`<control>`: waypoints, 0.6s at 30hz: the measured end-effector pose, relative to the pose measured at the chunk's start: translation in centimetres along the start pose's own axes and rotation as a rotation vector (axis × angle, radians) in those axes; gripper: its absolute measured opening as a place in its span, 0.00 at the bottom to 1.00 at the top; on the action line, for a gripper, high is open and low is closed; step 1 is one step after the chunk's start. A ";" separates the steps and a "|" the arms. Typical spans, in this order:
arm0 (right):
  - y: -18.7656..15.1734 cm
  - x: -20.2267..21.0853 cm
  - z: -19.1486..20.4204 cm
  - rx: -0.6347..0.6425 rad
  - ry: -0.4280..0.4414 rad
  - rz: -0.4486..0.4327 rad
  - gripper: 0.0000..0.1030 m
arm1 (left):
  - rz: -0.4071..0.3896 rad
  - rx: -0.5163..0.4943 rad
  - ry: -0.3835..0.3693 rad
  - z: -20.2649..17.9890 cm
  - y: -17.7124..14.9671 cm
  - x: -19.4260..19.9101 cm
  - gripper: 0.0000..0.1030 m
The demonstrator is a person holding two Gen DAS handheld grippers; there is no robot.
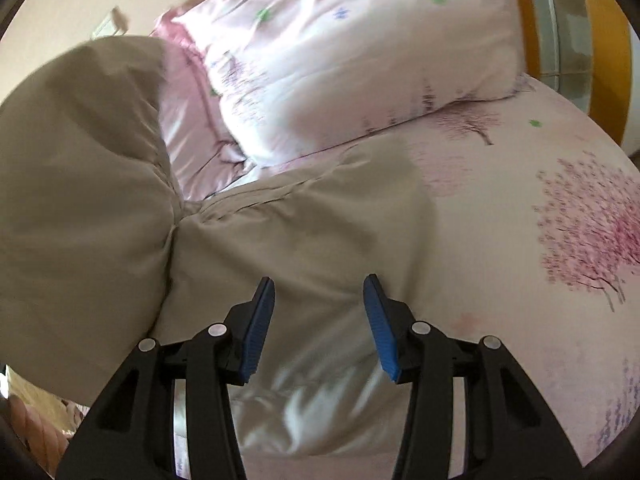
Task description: Fold large clothes
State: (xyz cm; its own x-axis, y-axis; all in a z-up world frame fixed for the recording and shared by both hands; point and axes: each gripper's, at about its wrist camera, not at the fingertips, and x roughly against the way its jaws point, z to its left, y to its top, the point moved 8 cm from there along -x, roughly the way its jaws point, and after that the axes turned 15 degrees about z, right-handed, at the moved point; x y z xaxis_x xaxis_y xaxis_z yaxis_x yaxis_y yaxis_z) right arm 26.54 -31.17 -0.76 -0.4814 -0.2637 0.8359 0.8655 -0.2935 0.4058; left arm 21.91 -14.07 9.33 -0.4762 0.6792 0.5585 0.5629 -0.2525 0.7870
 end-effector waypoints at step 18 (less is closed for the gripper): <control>0.4 3.3 -11.8 -0.257 0.098 -0.083 0.58 | 0.190 -0.335 0.112 -9.5 -4.5 -12.8 0.33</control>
State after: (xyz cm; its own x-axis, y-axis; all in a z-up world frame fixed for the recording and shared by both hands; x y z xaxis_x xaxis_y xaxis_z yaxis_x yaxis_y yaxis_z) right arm 23.61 -43.01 -2.19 -0.5711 -0.3130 0.7589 0.7652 -0.5377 0.3541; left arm 19.04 -28.20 1.12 -0.4658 0.5243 0.7129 0.4057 -0.5894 0.6986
